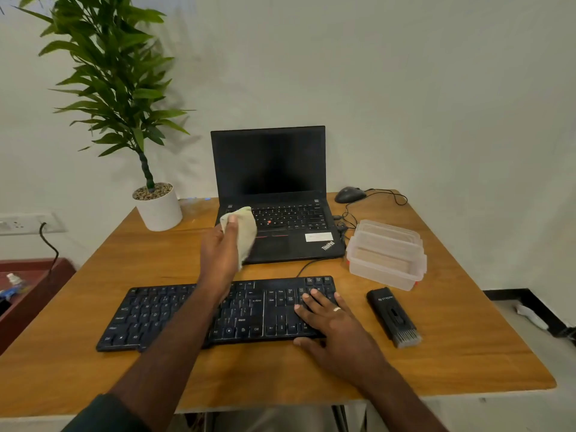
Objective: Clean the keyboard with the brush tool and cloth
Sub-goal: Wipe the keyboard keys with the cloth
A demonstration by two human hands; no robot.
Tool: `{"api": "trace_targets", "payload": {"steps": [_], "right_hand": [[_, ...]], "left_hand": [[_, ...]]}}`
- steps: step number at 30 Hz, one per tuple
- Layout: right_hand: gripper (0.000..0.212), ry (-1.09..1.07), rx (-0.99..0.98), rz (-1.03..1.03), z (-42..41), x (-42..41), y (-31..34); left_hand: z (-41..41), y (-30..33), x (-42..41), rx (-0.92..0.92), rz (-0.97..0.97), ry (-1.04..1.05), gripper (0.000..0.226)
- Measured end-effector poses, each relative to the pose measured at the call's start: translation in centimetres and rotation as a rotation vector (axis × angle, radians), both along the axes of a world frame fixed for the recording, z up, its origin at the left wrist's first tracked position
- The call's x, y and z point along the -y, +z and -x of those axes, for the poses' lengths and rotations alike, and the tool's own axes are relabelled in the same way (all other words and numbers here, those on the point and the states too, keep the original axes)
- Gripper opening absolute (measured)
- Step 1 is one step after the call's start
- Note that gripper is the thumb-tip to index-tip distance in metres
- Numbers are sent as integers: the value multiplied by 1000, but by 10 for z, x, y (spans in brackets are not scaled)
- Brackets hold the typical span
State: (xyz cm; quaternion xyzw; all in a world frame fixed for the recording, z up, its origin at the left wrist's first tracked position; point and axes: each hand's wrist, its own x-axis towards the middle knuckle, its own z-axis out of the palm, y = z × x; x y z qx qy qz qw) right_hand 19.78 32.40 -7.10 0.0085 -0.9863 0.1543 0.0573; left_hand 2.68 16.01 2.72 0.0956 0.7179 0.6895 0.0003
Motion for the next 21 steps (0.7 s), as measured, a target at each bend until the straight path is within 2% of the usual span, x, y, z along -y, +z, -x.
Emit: {"api": "trace_targets", "payload": {"steps": [2, 5, 7, 12, 17, 19, 21], "right_hand": [[66, 2, -2, -8, 1, 0, 0], [66, 3, -14, -10, 1, 3, -1], [67, 9, -17, -9, 2, 3, -1], [67, 13, -41, 9, 2, 2, -3], [57, 34, -83, 38, 2, 4, -1], [51, 26, -91, 52, 1, 4, 0], [54, 21, -100, 63, -1, 3, -1]], "left_hand": [[-8, -7, 3, -327, 344, -60, 34], [-25, -44, -8, -495, 899, -368, 41], [-36, -67, -17, -625, 1132, -401, 42], [-39, -61, -36, -663, 1109, -418, 39], [-49, -57, -71, -503, 1029, -387, 40], [-62, -54, -89, -510, 1100, -353, 36], [-72, -51, -102, -534, 1184, -349, 30]]}}
